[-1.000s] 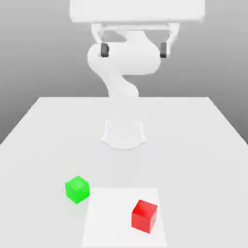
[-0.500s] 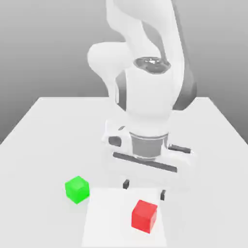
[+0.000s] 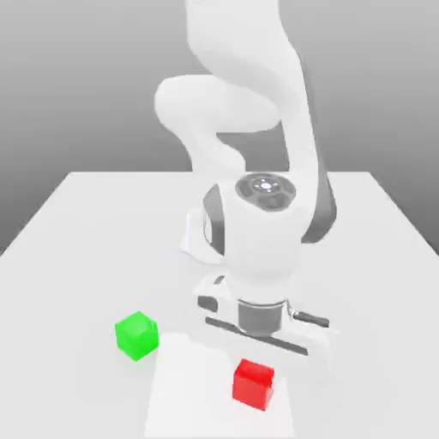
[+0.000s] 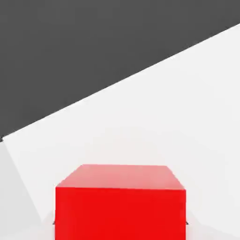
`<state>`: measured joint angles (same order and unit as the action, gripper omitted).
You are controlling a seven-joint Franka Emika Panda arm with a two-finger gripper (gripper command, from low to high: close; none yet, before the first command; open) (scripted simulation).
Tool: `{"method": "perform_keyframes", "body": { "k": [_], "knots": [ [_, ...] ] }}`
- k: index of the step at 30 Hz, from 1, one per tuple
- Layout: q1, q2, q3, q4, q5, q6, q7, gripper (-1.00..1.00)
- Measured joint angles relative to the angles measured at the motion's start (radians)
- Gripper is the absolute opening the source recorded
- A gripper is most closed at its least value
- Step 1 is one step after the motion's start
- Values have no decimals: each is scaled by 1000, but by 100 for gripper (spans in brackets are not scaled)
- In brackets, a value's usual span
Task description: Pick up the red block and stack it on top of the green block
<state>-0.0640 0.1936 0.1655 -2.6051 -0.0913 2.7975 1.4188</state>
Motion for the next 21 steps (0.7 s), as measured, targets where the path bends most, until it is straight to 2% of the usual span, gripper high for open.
{"method": "perform_keyframes", "body": {
  "k": [3, 9, 18, 21],
  "knots": [
    [-18, -90, -6, -29, 53, -60, 14, -100],
    [-143, -218, -70, -123, 113, -93, 241, -100],
    [-344, -394, -132, -272, 109, -119, 660, -100],
    [-371, -341, -138, -281, 91, -56, 710, -100]
  ]
}}
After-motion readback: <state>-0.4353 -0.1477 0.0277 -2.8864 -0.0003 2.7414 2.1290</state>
